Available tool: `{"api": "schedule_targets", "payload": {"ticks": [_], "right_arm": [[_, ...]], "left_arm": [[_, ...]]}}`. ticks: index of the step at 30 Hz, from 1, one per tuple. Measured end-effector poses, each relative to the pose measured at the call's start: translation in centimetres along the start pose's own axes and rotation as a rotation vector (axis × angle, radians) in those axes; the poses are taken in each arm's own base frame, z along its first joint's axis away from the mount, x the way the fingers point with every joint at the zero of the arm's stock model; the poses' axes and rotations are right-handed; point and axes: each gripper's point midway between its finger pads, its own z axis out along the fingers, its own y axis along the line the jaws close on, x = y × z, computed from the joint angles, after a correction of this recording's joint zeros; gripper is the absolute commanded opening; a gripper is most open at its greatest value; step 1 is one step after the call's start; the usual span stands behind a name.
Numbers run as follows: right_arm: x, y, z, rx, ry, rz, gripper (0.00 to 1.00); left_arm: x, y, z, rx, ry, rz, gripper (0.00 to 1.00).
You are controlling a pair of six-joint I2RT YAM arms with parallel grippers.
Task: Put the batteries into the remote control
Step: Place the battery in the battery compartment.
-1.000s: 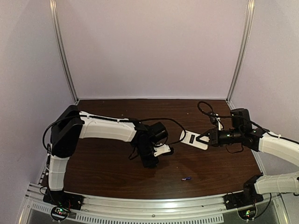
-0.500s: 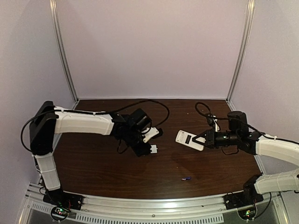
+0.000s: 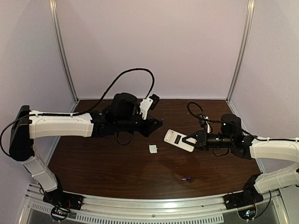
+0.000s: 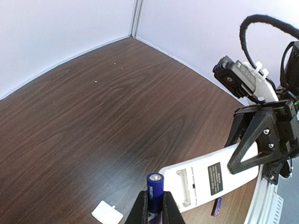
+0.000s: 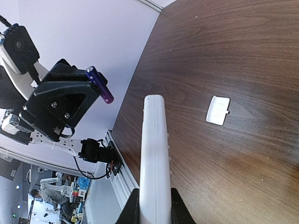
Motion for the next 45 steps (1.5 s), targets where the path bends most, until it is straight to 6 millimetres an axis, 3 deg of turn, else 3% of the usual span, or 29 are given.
{"api": "schedule_targets", "payload": {"ticks": [11, 16, 29, 45], "right_arm": [[0.3, 0.9, 0.7, -0.039, -0.003, 0.058, 0.0], [0.2, 1.1, 0.9, -0.048, -0.006, 0.069, 0.0], [0.2, 1.6, 1.1, -0.066, -0.005, 0.099, 0.0], [0.3, 1.6, 1.1, -0.066, -0.003, 0.114, 0.0]], "left_arm": [[1.6, -2.2, 1.8, -0.02, 0.002, 0.021, 0.0], [2.7, -1.7, 2.6, -0.051, 0.022, 0.027, 0.0], [2.4, -1.3, 2.9, -0.085, 0.009, 0.048, 0.0], [2.5, -1.0, 2.9, -0.112, 0.009, 0.056, 0.2]]}}
